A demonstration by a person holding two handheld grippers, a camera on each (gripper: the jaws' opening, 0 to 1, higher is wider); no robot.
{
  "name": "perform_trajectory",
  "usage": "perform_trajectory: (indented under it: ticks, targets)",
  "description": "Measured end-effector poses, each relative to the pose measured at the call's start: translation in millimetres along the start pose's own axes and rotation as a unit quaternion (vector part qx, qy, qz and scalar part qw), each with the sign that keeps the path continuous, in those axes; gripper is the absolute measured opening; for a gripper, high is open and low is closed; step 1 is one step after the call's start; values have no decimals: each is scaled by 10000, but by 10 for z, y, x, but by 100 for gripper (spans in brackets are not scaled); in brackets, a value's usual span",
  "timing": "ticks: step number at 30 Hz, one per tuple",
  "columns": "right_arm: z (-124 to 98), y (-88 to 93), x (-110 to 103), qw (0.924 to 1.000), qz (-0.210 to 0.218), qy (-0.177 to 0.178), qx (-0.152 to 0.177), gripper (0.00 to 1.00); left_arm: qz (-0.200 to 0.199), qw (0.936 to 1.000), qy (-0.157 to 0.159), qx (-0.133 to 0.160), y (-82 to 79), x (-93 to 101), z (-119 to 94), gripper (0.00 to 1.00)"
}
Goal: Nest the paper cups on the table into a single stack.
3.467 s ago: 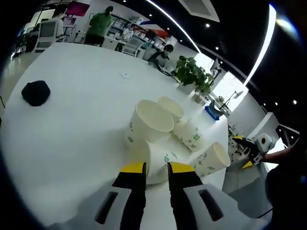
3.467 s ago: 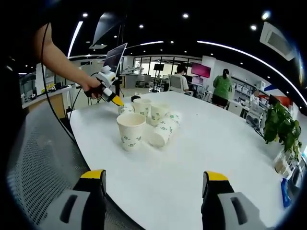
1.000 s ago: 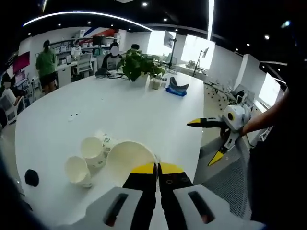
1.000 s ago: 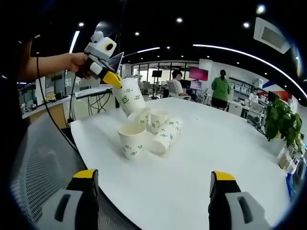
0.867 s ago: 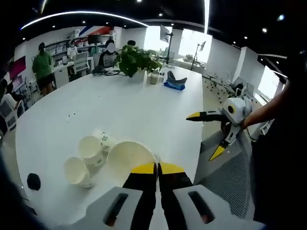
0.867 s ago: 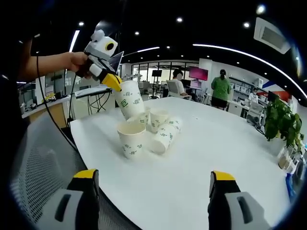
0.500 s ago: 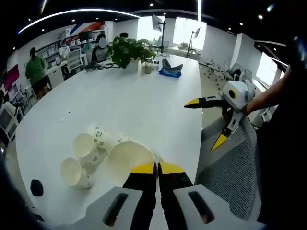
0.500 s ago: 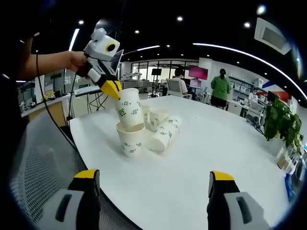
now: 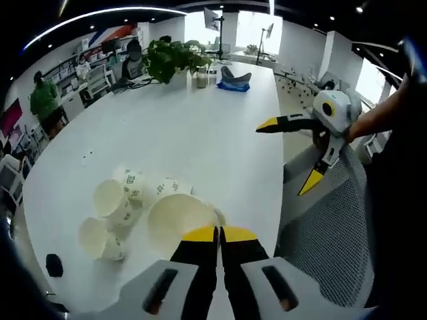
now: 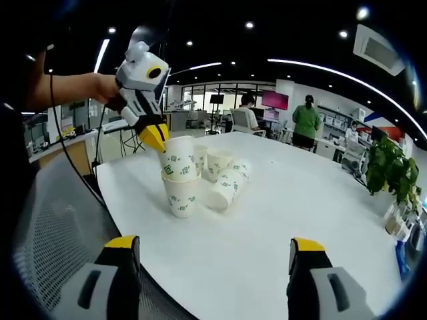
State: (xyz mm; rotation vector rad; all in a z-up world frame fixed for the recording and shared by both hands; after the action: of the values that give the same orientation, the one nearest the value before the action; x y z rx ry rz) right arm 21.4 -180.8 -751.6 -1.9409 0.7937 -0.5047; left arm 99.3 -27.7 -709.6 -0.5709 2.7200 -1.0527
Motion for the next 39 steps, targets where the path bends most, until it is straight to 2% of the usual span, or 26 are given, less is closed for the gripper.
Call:
perform_trajectory:
  ticks: [18,24,35,39]
  targets:
    - [-4,-5,19,10000,-29,30,8,93,20,9992,198,-353,194,96,269,0]
    - [-6,-3,21,10000,-20,36,5,92,-59,9988,297,-381,222,120,321,1]
    - [-9,12,20,10000,-24,45,-46,91,-174,9977,562,-332,167,179,420,2]
    - [-8,25,21,9999,-32,53,-87,89,-110,9965,644,-518,233,209,474,2]
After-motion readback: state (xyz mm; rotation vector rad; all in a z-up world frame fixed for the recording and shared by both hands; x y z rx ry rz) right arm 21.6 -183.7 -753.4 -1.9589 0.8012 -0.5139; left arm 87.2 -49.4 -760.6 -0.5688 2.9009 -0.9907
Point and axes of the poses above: the point that each gripper's makers call its tool centre point, and the gripper's own axes: z roughly forward along the fingers, x roughly to its right, y roughly out of its underside, the point moved 2 cm from there along -z, roughly backward along the fingers, and after that the axes turned 7 degrees about -y, right-handed, at the moved point
